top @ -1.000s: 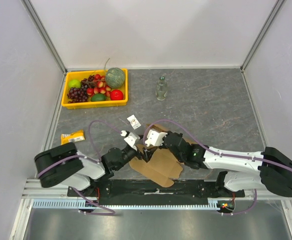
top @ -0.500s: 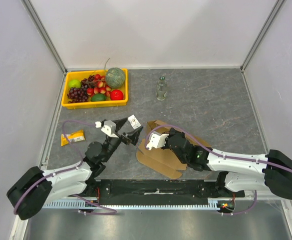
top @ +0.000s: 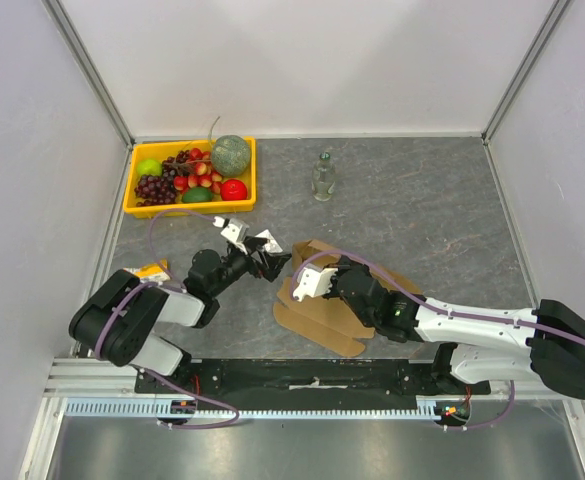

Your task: Fold the paper box

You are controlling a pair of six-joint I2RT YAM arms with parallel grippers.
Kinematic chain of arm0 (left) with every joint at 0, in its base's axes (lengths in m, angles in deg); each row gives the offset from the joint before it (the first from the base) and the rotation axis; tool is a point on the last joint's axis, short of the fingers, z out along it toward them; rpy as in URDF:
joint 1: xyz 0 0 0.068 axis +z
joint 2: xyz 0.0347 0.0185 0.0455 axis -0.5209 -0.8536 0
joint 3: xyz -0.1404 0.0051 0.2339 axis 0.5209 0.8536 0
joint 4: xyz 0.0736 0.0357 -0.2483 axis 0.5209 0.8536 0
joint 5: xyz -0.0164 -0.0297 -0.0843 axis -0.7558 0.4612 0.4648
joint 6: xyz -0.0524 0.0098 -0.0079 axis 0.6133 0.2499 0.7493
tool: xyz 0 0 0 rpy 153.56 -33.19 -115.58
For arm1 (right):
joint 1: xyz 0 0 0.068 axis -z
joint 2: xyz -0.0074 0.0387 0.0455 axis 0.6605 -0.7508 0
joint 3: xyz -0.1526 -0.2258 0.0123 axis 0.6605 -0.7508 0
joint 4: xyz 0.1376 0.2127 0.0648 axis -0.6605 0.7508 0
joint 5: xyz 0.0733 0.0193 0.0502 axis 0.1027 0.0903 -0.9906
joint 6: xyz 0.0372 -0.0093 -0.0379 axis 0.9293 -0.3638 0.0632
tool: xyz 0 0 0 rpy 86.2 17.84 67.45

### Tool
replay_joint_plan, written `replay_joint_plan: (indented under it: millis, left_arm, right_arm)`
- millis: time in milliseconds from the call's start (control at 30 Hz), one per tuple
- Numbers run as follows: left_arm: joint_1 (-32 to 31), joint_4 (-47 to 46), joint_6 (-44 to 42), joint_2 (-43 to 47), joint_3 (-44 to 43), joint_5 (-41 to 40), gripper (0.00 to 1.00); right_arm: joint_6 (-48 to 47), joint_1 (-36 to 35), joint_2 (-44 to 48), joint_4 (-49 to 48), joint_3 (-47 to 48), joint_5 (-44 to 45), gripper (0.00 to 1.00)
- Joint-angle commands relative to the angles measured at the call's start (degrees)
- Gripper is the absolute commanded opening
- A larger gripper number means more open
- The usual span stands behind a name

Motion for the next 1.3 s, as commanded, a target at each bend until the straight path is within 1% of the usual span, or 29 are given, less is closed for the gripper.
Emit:
replay_joint_plan:
  millis: [0,200,400,800,1067,1267]
  left_arm:
    - [1.05,-10.69,1.73,-4.15,-1.09,9.66,0.99]
    - [1.14,-16.4,2.96,-11.27,-3.29,18.1,0.93]
    - [1.22,-19.04,3.66,-16.03,-4.69,20.57,0.9]
    - [1.13,-19.48,4.63,-16.82,-5.49,23.47,0.81]
    - [0.96,-20.19,4.72,-16.21,-4.17,24.35,0.8]
    - [1.05,-20.28,5.59,-16.55,-4.52,27.69,0.79]
  right_arm:
    - [-0.35,-0.22,1.13,-1.77,-0.46,-0.83,0.0]
    - [0.0,-0.31,0.25,-1.77,-0.46,-1.54,0.0]
    - [0.71,-0.31,-0.19,-1.51,-0.29,-2.85,0.0]
    - [2.2,-0.31,-3.79,-0.9,0.77,-5.41,0.0]
    - [4.57,-0.31,-6.34,-1.42,1.82,-2.86,0.0]
    - [5.01,-0.31,-4.94,-2.56,1.47,-2.24,0.0]
